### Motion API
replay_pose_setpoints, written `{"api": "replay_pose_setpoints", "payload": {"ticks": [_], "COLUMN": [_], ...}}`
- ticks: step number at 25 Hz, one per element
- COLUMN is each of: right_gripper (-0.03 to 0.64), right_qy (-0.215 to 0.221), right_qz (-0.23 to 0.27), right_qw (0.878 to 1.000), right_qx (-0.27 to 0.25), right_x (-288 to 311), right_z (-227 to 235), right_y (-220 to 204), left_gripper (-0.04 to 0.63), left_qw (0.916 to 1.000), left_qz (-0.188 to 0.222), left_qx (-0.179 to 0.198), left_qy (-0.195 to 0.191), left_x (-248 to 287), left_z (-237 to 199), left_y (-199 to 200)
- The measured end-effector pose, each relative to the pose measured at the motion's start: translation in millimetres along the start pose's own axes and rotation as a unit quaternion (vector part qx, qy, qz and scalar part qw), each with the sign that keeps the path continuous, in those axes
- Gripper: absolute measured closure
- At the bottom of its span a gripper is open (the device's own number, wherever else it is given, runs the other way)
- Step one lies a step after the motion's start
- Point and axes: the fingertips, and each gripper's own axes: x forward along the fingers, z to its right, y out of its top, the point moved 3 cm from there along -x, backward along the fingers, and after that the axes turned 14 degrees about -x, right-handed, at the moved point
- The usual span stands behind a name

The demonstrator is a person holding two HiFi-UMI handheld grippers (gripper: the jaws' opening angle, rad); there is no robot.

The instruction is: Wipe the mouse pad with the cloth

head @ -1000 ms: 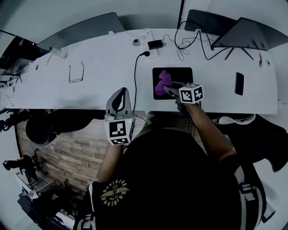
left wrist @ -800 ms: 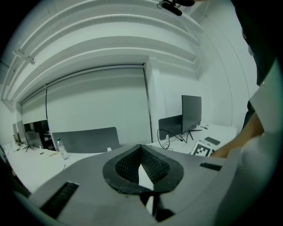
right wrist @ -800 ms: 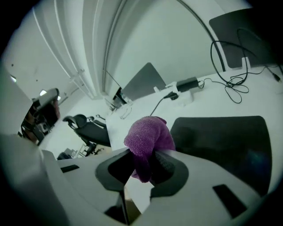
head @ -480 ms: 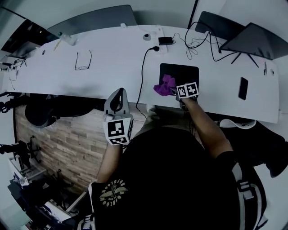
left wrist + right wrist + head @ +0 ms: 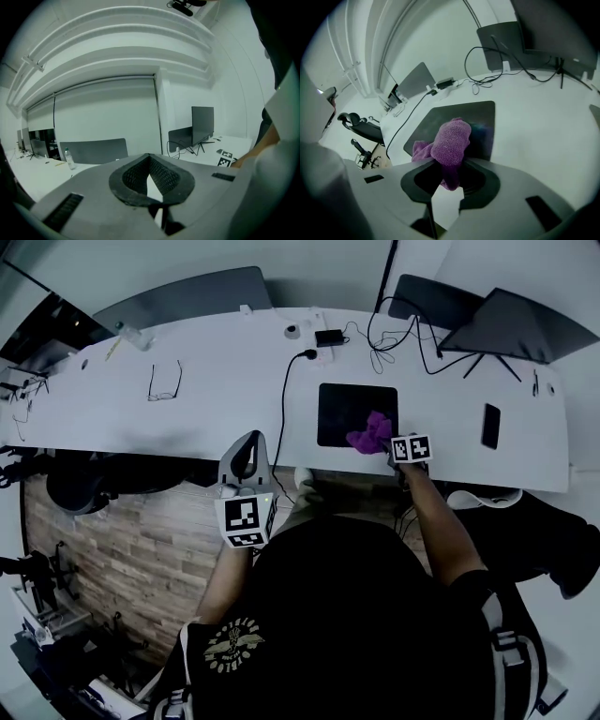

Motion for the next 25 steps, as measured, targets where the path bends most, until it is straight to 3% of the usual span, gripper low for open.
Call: {"api": "replay_pose_setpoints", "payload": {"ticks": [6, 8, 13, 19, 25], "right_gripper": [0.523, 0.523, 0.525, 0.529, 0.529], "right_qy": [-0.025, -0.027, -0.016, -0.012, 0.009], "right_qz": [0.024, 0.025, 0.064, 0.138, 0.246], "right_qw": [0.996, 0.996, 0.996, 0.99, 0.969], "right_qx": [0.08, 0.085, 0.062, -0.001, -0.028], "right_x": [-27, -32, -42, -90, -166], "right_z": [41, 44, 35, 5, -29], "right_y": [-22, -28, -18, 0, 38], "left_gripper": [0.594, 0.594, 0.594, 0.594, 0.594], "left_qw": [0.9995, 0.9993, 0.9988, 0.999, 0.9987], "left_qz": [0.001, 0.0, -0.001, 0.013, 0.027], "left_qx": [0.008, 0.01, 0.011, 0.01, -0.008], "left_qy": [-0.03, -0.035, -0.047, -0.042, -0.042], "left_x": [9, 7, 5, -8, -18], "left_z": [23, 30, 47, 57, 66], "left_y": [8, 8, 8, 9, 19]}}
